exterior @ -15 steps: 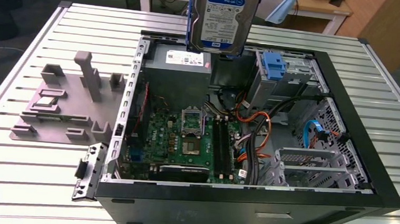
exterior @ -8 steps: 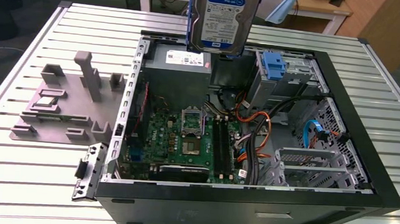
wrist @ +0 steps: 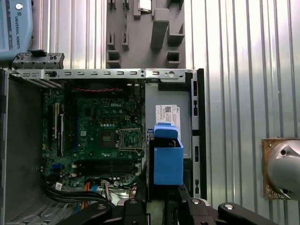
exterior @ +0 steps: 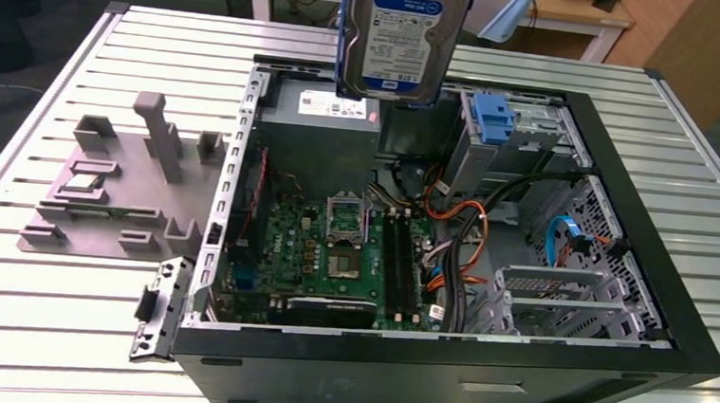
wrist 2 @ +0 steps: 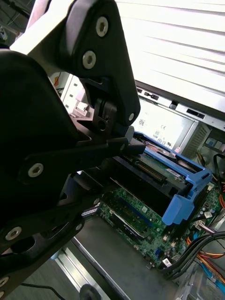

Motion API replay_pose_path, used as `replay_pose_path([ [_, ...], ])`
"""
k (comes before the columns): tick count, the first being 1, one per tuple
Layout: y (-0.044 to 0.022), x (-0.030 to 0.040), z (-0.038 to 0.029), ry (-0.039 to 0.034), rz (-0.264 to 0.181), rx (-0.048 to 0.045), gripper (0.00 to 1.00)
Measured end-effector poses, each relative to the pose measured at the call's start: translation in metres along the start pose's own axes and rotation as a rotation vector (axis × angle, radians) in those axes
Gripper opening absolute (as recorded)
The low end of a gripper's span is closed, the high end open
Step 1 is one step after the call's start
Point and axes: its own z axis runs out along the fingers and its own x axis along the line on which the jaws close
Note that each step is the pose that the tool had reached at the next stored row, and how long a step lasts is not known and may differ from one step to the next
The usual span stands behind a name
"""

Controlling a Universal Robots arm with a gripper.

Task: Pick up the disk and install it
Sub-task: 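Pick up the disk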

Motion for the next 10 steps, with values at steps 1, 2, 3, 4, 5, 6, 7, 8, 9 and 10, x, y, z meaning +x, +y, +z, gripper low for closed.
replay_pose_path([
  [1,-0.0001,0.0017,-0.0001,0.0000,0.000,0.0000,0.35],
  [2,-0.0001,0.0036,-0.0001,-0.0001,0.000,0.0000,0.35],
  [3,-0.0002,0.0056,-0.0002,0.0001,0.000,0.0000,0.35],
  [4,-0.0003,0.0077,-0.0003,0.0001,0.000,0.0000,0.35],
  [5,-0.0003,0.0098,-0.0003,0.0001,0.000,0.0000,0.35],
  [6,-0.0004,0.0119,-0.0004,0.0000,0.000,0.0000,0.35],
  [7,-0.0004,0.0139,-0.0004,-0.0001,0.000,0.0000,0.35],
  [8,-0.0005,0.0160,-0.0005,-0.0001,0.000,0.0001,0.35],
  [9,-0.0006,0.0182,-0.0006,0.0000,0.000,0.0000,0.35],
  [10,-0.0006,0.0202,-0.0007,0.0001,0.000,0.0000,0.35],
])
